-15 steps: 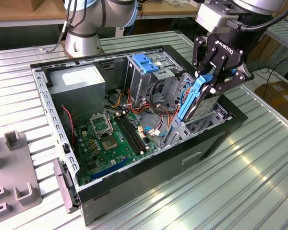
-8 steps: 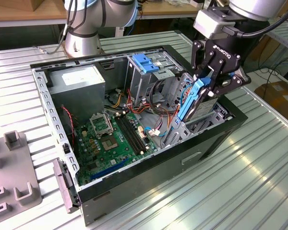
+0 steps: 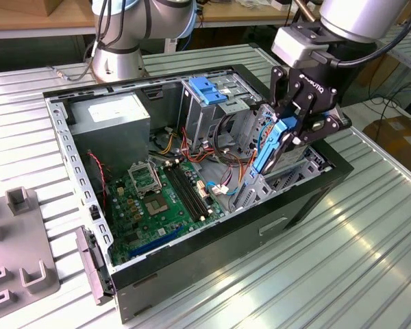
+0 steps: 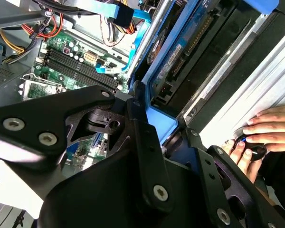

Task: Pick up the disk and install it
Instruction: 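Insert the disk into the insertion slot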

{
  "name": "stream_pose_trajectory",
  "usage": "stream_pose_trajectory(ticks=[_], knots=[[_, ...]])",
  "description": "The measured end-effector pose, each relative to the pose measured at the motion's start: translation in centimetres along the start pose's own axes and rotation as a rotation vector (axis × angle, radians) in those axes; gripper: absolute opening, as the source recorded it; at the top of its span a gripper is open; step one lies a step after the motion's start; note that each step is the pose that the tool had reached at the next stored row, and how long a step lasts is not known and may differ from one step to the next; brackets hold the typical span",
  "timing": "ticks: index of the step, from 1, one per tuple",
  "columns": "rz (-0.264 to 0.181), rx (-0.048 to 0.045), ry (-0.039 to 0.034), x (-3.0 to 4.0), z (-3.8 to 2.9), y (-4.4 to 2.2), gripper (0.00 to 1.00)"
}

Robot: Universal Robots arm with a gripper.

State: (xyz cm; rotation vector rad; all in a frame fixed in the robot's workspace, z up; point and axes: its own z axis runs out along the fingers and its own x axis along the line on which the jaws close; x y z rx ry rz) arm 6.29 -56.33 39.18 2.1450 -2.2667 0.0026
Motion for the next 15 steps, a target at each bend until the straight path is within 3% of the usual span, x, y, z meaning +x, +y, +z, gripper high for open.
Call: stream_pose_trajectory(ticks=[15], knots=[[0.000,0.0000,0.0000,-0.01,2.24,-0.03,0.37]])
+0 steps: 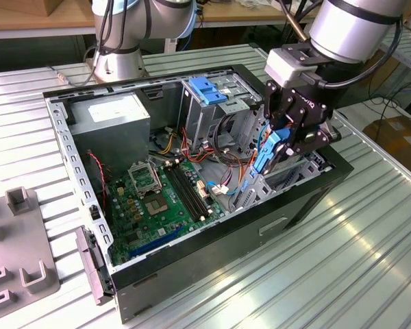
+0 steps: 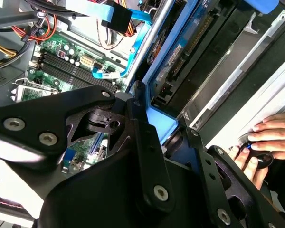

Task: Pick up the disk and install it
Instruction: 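Insert the disk into the insertion slot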

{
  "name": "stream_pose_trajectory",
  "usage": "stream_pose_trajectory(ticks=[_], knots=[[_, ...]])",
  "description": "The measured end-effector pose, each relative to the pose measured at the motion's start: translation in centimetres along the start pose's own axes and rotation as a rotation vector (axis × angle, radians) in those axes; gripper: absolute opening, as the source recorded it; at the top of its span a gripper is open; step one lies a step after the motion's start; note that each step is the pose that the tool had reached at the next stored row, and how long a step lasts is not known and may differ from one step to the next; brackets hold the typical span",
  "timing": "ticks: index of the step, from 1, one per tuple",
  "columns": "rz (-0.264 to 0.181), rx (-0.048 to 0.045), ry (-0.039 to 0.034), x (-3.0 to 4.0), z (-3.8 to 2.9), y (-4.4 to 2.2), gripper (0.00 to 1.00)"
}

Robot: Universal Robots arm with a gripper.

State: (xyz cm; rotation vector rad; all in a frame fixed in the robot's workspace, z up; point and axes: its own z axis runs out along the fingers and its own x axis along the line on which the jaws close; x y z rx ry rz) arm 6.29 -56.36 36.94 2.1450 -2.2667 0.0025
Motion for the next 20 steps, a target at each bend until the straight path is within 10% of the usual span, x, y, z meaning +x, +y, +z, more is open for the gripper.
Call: stream_pose_trajectory(ticks=[9,12,20], knots=[[0.000,0.0015,0.0006,-0.01,0.61,-0.01,0.37],[0.000,0.0015,0.0006,-0.01,0.66,-0.01,0.51],[0.000,0.0015,0.0006,-0.01,0.66,-0.01,0.18]])
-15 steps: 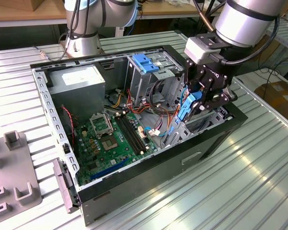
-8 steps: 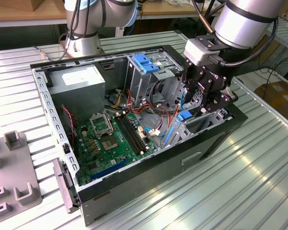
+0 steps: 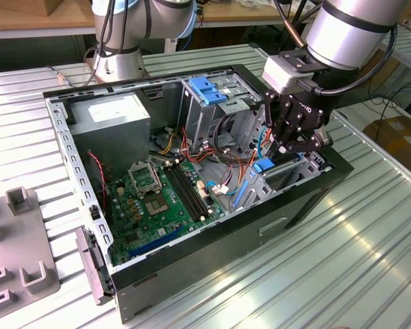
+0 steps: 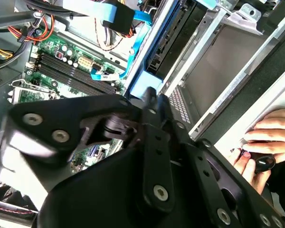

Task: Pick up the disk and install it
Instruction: 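Insert the disk into the insertion slot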

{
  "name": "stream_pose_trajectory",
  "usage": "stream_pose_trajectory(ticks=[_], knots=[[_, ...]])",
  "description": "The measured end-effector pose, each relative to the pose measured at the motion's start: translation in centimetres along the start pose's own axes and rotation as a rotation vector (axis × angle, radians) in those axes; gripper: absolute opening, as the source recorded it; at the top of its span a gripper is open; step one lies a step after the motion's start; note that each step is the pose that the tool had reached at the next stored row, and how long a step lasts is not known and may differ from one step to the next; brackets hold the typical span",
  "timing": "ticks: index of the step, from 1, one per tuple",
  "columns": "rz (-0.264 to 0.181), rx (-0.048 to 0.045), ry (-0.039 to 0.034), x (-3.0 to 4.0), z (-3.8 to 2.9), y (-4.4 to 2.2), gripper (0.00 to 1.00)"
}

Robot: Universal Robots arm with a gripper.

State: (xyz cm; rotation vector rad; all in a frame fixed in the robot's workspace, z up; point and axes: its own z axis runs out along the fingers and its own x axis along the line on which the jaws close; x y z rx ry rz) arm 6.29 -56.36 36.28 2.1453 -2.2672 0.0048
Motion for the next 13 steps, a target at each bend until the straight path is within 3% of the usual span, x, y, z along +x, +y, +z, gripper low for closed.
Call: stream_pose_trajectory(ticks=[1,3,13], knots=[[0.000,0.0000,-0.0001,0.00,0.00,0.00,0.12],[0.000,0.0000,0.0000,0.00,0.00,-0.01,0.11],[0.000,0.0000,0.0000,0.00,0.00,-0.01,0.11]])
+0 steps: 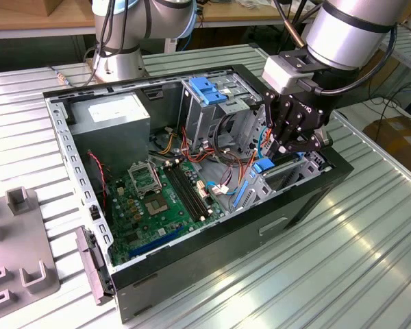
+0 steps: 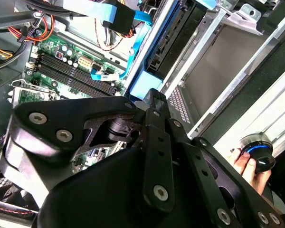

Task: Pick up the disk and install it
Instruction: 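Insert the first disk wire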

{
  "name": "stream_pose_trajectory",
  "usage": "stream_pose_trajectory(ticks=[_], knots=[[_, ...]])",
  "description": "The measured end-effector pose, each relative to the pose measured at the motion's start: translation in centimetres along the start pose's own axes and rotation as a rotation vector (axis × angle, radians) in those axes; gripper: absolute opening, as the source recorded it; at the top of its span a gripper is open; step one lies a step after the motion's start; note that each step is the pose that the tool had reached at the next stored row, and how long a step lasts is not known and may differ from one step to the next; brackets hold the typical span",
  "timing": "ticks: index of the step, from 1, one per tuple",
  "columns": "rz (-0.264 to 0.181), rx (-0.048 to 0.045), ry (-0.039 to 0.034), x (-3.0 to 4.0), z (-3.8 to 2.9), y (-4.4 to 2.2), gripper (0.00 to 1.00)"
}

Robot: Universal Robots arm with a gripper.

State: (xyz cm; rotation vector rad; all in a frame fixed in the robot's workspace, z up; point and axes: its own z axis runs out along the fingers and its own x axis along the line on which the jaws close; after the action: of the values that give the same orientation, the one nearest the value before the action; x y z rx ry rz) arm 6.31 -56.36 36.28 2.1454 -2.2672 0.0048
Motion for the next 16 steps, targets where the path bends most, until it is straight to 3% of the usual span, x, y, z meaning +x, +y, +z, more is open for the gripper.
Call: stream_pose_trajectory(ticks=[7,10,13,16], knots=[[-0.003,0.0001,-0.0001,-0.01,0.00,-0.10,0.11],[-0.012,0.0002,0.0002,-0.04,-0.01,-0.75,0.11],[-0.020,0.0003,0.0004,-0.12,-0.03,-2.19,0.11],[-0.022,0.0004,0.0009,-0.17,-0.08,-2.75,0.11]])
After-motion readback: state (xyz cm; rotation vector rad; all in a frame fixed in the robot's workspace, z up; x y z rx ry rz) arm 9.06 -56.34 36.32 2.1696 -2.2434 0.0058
